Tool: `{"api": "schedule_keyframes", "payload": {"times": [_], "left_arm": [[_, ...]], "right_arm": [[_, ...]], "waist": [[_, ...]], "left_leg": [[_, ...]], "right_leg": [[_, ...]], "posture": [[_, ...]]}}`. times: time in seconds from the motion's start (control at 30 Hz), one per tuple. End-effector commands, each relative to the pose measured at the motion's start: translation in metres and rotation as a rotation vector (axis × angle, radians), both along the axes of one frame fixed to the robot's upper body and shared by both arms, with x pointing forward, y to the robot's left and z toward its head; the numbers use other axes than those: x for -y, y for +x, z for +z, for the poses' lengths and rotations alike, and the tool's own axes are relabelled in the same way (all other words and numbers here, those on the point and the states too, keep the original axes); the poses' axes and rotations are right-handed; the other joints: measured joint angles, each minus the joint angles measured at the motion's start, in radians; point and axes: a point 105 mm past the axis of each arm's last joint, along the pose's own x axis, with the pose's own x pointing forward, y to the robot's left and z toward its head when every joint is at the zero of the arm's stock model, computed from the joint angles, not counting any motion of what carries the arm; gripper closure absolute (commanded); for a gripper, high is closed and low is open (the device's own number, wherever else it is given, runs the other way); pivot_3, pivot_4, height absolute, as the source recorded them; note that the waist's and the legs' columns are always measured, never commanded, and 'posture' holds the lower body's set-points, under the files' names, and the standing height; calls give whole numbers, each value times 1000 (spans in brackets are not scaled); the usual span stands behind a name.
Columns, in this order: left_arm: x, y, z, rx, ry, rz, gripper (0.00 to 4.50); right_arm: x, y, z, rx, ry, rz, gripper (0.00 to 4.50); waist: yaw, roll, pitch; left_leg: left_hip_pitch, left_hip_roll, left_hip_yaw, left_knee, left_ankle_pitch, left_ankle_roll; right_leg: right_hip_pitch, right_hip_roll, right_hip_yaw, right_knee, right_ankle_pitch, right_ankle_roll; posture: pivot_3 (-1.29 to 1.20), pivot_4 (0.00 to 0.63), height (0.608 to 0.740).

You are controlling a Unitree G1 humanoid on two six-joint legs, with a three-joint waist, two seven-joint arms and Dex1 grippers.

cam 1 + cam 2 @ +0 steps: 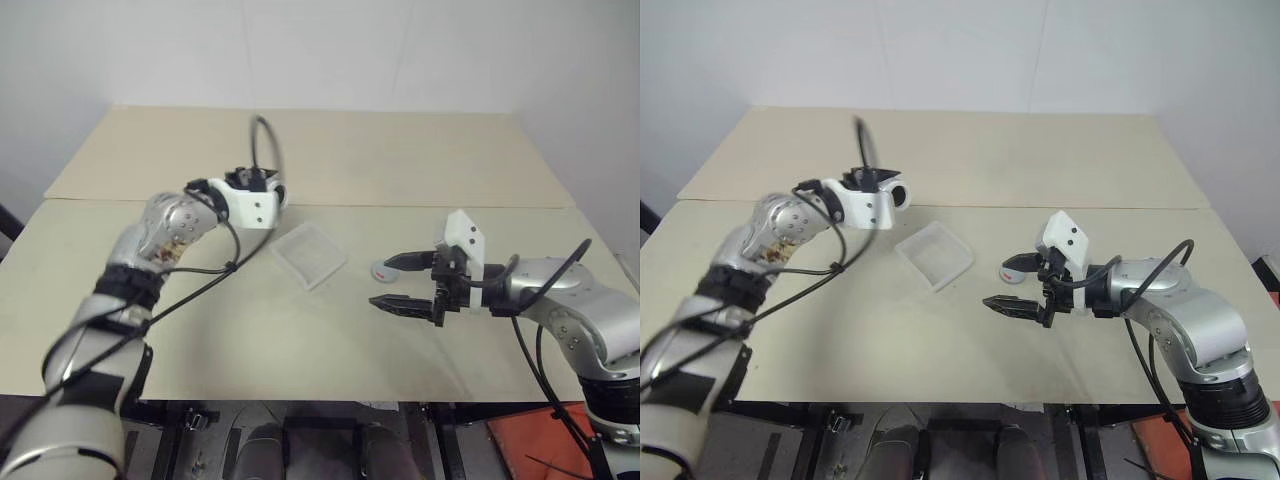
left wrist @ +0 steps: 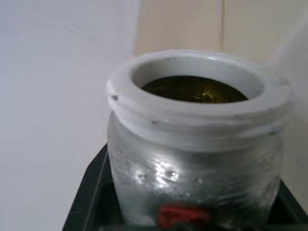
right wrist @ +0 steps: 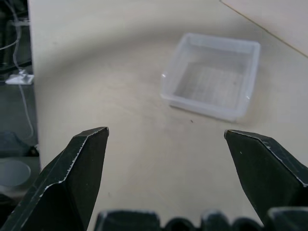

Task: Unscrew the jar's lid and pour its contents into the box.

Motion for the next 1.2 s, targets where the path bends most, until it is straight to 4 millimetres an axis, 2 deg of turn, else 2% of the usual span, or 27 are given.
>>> {"api": "schedule_keyframes", "payload": {"times": [0.03, 0.13, 0.27, 0.43, 0.57, 0.8, 0.9, 0.97, 1.1, 1.2], "left_arm": [[18, 2, 16, 239, 190, -104, 2536], [30, 4, 11, 349, 410, -188, 2536], [41, 5, 3, 378, 488, -241, 2536], [46, 4, -25, 388, 640, -283, 2536], [50, -2, -32, 411, 668, -323, 2536], [52, -2, -23, 437, 633, -300, 2536], [50, -3, -24, 371, 534, -275, 2536], [47, -2, -20, 291, 393, -224, 2536], [35, 4, 2, 143, 70, -97, 2536], [23, 2, 19, 31, -168, -80, 2536]], "right_arm": [[-2, -4, 12, 40, -4, 39, 22], [-2, -2, 16, 48, 1, 51, 22], [-4, 2, 23, 57, 22, 48, 22], [-4, 4, 31, 73, 45, 31, 22], [-4, 4, 34, 78, 60, 16, 22], [-8, 4, 33, 77, 68, 11, 22], [-9, 5, 32, 80, 72, 11, 22], [-9, 5, 31, 87, 71, 6, 22], [-8, 7, 31, 100, 72, -9, 22], [-7, 8, 32, 105, 75, -15, 22]], "waist": [[0, 0, 0], [1, 0, 0], [-2, 0, 0], [-2, 0, 0], [-1, 0, 0], [-1, 0, 0], [-1, 0, 0], [-1, 0, 0], [-2, 0, 0], [-2, 0, 0]], "left_leg": [[0, 0, 0, 0, 0, 0], [0, 0, 0, 0, 0, 0], [0, 1, 1, 0, 0, 0], [-2, 1, 1, 0, 0, 0], [-3, 1, 1, 1, 0, 0], [-3, 0, 1, 2, 0, 0], [-3, 1, 1, 2, 0, 0], [-3, 1, 1, 2, 0, 0], [-3, 1, 1, 2, 0, 0], [-4, 1, 1, 2, 0, 0]], "right_leg": [[0, 0, 0, 0, 0, 0], [0, 0, 0, 0, 0, 0], [-1, 0, 0, 1, 0, 0], [-3, 0, 0, 3, 0, 0], [-4, 0, 0, 5, 0, 0], [-4, 0, 0, 5, 0, 0], [-4, 0, 0, 5, 0, 0], [-4, 0, 0, 5, 0, 0], [-4, 0, 0, 6, 0, 0], [-4, 0, 0, 6, 0, 0]], "posture": [[0, 150, 740], [0, 150, 740], [0, 150, 740], [0, 150, 740], [0, 150, 740], [0, 150, 740], [0, 150, 740], [0, 150, 740], [0, 150, 740], [0, 150, 740]]}}
